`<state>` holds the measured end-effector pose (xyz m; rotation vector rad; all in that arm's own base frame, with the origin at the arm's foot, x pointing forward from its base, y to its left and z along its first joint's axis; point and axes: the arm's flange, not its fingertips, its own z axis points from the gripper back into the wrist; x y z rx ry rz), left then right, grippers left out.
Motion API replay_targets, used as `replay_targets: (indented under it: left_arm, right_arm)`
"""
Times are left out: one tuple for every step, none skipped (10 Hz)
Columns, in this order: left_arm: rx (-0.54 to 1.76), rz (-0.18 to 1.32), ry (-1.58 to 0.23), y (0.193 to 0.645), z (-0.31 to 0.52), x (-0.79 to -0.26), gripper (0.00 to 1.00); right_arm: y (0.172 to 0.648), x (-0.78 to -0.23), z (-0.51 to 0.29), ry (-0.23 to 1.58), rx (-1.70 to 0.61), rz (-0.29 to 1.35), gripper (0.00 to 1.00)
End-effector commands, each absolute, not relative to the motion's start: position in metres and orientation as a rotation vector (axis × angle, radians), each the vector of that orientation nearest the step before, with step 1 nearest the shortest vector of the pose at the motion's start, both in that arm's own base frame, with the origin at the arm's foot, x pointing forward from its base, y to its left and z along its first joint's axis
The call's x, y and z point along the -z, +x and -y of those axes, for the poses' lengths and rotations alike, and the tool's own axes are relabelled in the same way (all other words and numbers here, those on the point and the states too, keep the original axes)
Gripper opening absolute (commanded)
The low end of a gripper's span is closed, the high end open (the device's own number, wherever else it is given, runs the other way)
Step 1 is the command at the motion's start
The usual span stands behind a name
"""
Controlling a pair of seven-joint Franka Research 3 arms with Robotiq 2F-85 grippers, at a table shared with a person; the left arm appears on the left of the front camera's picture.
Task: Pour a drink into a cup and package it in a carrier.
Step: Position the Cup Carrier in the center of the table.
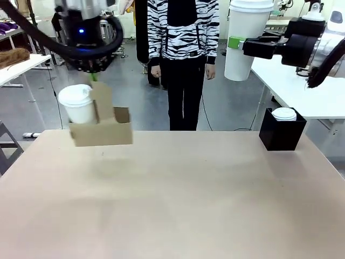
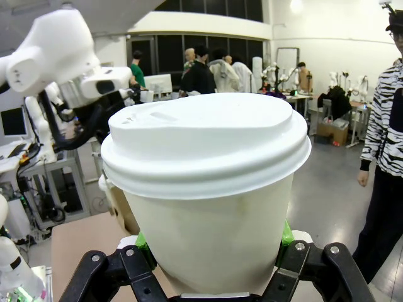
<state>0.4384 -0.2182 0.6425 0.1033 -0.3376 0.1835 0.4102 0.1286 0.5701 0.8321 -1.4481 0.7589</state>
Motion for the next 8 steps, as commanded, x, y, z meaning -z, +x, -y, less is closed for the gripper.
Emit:
replay_targets:
  left_arm:
    - [-0.203, 0.3, 0.074, 0.428, 0.247, -0.632, 0.02]
    - [-0.183, 0.278, 0.049, 0.418, 0.264, -0.624, 0.02]
    - [-0.175, 0.259, 0.041, 0.409, 0.283, -0.612, 0.02]
    - [-0.151, 0.242, 0.025, 0.403, 0.297, -0.598, 0.02]
    - [-0.121, 0.23, 0.02, 0.394, 0.309, -0.583, 0.02]
    - [-0.09, 0.236, 0.014, 0.387, 0.321, -0.567, 0.02]
    - [-0.052, 0.228, 0.004, 0.384, 0.331, -0.551, 0.02]
    - [-0.032, 0.23, 0.009, 0.381, 0.341, -0.537, 0.02]
  right_arm:
    - [0.412, -0.573, -0.13, 0.844, -0.755, 1.464, 0.8]
    - [0.412, -0.573, -0.13, 0.844, -0.755, 1.464, 0.8]
    - [0.412, -0.573, -0.13, 0.844, -0.755, 1.464, 0.8]
    - [0.412, -0.573, -0.13, 0.844, -0.755, 1.464, 0.8]
    - [0.412, -0.573, -0.13, 0.844, -0.755, 1.464, 0.8]
    - [0.412, -0.573, -0.13, 0.844, -0.755, 1.464, 0.8]
    - [0.412, -0.573, -0.13, 0.844, -0.755, 1.464, 0.8]
    - [0.412, -0.573, -0.13, 0.844, -0.755, 1.464, 0.8]
